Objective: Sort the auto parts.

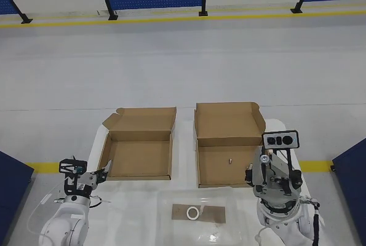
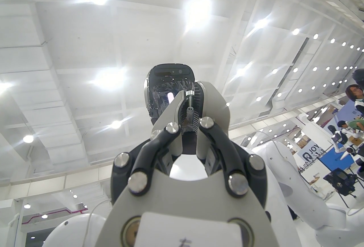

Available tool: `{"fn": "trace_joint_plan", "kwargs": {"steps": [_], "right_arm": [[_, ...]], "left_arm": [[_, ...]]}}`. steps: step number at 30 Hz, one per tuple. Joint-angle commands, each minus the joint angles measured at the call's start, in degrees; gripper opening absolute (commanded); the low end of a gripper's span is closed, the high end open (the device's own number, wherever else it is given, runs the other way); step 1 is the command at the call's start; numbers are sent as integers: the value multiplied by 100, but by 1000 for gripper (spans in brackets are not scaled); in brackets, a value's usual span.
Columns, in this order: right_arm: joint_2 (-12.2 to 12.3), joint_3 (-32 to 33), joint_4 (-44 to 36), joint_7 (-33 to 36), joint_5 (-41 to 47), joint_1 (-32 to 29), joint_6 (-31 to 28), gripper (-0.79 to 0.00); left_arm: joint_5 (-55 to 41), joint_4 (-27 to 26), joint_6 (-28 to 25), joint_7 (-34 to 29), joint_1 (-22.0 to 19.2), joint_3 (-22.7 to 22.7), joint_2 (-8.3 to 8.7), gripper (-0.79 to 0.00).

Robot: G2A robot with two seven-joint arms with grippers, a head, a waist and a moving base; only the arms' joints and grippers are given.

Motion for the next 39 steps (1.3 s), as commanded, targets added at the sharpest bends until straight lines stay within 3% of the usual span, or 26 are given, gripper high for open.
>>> {"fn": "trace_joint_plan", "kwargs": {"steps": [1,8,20,30,39], "right_arm": [[-2,19,5,-47,-43,-1,27,-785],[31,683,176,-131,-689,-455,102,-785],[121,2276,550,385,-1471,-1944,-91,-785],[119,2340,551,400,-1468,-2017,-145,-785],[150,3249,812,-293,-3848,-2407,305,-785]], "left_arm": [[0,0,0,0,0,0,0,0],[0,0,0,0,0,0,0,0],[0,0,0,0,0,0,0,0],[0,0,0,0,0,0,0,0],[0,0,0,0,0,0,0,0]]}}
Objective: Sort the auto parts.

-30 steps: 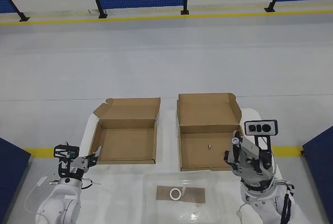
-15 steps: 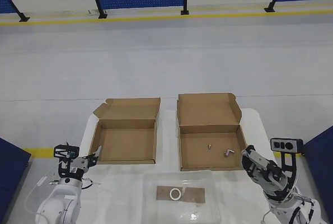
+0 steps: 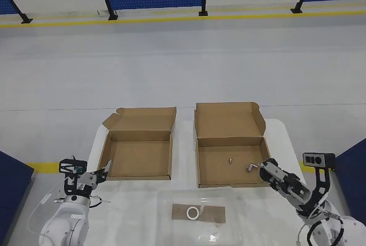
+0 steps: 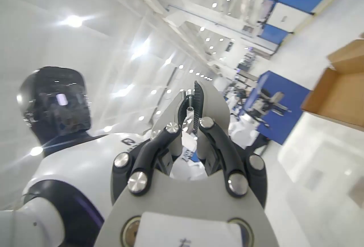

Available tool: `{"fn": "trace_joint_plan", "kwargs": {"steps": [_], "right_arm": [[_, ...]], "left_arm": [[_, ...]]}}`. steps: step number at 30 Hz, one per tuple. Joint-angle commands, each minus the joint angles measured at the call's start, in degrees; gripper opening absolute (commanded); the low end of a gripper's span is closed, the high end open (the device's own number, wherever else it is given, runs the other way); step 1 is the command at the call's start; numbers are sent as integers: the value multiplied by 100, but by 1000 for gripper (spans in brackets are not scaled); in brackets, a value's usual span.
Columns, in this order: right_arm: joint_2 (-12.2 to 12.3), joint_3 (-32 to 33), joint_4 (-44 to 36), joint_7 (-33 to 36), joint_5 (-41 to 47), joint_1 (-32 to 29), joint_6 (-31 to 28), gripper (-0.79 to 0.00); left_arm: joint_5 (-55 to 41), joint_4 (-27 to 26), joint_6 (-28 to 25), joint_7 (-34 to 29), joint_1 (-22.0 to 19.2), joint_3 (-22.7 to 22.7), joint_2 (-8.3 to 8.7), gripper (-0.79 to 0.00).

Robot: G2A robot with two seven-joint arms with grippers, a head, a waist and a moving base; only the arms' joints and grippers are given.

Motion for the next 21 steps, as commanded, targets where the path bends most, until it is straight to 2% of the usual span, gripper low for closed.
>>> {"fn": "trace_joint_plan", "kwargs": {"steps": [1,6,14,18,21], "right_arm": [[3,189,-27,-147,-614,-121,123,-785],[15,602,-182,-429,-2137,-346,350,-785],[15,602,-182,-429,-2137,-346,350,-785],[30,758,-592,-808,-4084,-232,1006,-785],[33,499,-769,-774,-4685,-105,1517,-785]], "left_arm": [[0,0,0,0,0,0,0,0],[0,0,0,0,0,0,0,0],[0,0,0,0,0,0,0,0],[0,0,0,0,0,0,0,0],[0,0,0,0,0,0,0,0]]}}
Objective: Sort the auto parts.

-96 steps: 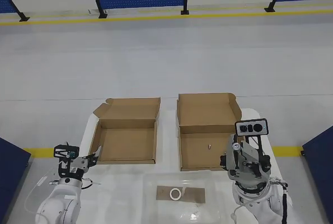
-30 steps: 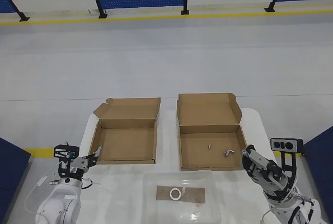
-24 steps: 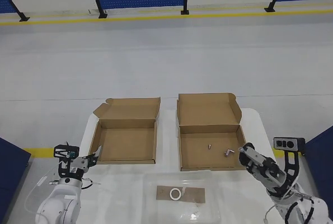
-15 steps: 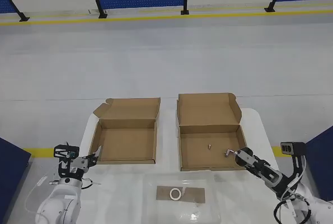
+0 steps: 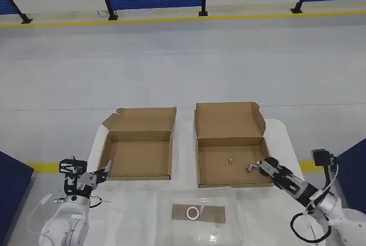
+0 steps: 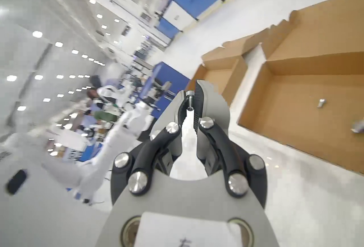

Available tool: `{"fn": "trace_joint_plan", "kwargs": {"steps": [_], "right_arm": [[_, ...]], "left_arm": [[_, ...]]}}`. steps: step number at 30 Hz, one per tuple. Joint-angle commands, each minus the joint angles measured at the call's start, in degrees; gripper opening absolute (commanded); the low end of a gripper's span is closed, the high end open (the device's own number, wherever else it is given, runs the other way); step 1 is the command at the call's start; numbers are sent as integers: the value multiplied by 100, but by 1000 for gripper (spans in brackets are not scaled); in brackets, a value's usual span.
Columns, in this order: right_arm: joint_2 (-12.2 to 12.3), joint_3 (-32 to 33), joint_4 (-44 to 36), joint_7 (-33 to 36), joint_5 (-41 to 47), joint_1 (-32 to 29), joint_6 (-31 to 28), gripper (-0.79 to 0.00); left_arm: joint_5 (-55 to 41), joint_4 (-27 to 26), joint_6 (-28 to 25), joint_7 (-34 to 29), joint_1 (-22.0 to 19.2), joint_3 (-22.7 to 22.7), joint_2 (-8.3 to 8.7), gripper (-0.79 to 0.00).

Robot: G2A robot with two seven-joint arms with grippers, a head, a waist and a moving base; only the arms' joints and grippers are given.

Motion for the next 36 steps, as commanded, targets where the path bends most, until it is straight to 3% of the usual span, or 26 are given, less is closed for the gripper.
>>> {"fn": "trace_joint_plan", "kwargs": {"steps": [1,11,13,22,25,34,36], "right_arm": [[16,-137,-41,176,-774,143,359,-785],[69,-1136,302,1143,-2168,1223,1571,-785],[76,-1268,403,1106,-2605,1391,1680,-785],[77,-1263,404,1082,-2650,1396,1689,-785],[92,-1439,393,1228,-3295,1486,1845,-785],[39,-2700,1429,2468,-4582,3028,2427,-785],[-7,-2953,1738,2607,-4538,3333,2577,-785]], "left_arm": [[0,0,0,0,0,0,0,0],[0,0,0,0,0,0,0,0],[0,0,0,0,0,0,0,0],[0,0,0,0,0,0,0,0],[0,0,0,0,0,0,0,0],[0,0,0,0,0,0,0,0],[0,0,0,0,0,0,0,0]]}}
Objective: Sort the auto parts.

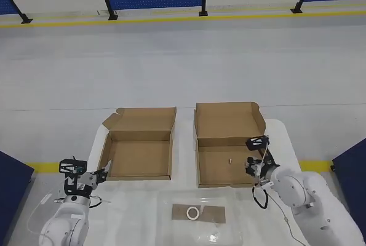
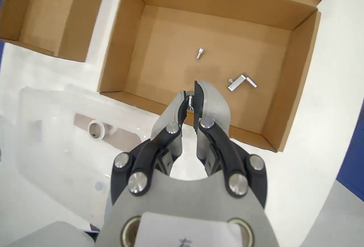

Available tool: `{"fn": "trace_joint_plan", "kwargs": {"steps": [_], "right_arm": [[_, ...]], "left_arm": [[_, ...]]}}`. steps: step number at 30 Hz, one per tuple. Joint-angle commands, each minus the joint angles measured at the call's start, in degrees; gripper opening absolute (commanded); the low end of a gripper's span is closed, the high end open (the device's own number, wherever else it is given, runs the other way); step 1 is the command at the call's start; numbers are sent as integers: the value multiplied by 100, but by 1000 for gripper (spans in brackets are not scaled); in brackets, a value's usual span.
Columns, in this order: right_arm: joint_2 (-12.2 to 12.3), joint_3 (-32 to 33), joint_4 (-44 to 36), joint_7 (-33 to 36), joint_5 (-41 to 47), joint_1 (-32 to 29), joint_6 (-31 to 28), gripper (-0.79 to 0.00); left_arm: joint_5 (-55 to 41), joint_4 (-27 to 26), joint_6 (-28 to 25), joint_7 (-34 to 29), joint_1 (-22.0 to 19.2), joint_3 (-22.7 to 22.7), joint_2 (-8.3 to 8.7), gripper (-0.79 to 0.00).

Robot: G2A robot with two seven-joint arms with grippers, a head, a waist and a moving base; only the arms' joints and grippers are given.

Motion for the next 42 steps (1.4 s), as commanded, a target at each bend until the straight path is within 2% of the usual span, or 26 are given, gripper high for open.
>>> {"fn": "trace_joint_plan", "kwargs": {"steps": [1,3,13,16,20,26,34,42], "right_arm": [[-40,-276,377,203,-3,326,91,-785],[-70,-407,630,237,-57,506,208,-785],[-70,-407,630,237,-57,506,208,-785],[-76,-560,698,362,-385,598,168,-785],[-147,-931,1056,931,-516,1113,200,-785],[-315,-1442,1934,1414,-344,2066,142,-785],[-597,-2132,3221,1535,-78,3068,70,-785],[-908,-2731,4385,1396,151,3742,30,-785]], "left_arm": [[0,0,0,0,0,0,0,0],[0,0,0,0,0,0,0,0],[0,0,0,0,0,0,0,0],[0,0,0,0,0,0,0,0],[0,0,0,0,0,0,0,0],[0,0,0,0,0,0,0,0],[0,0,0,0,0,0,0,0],[0,0,0,0,0,0,0,0]]}}
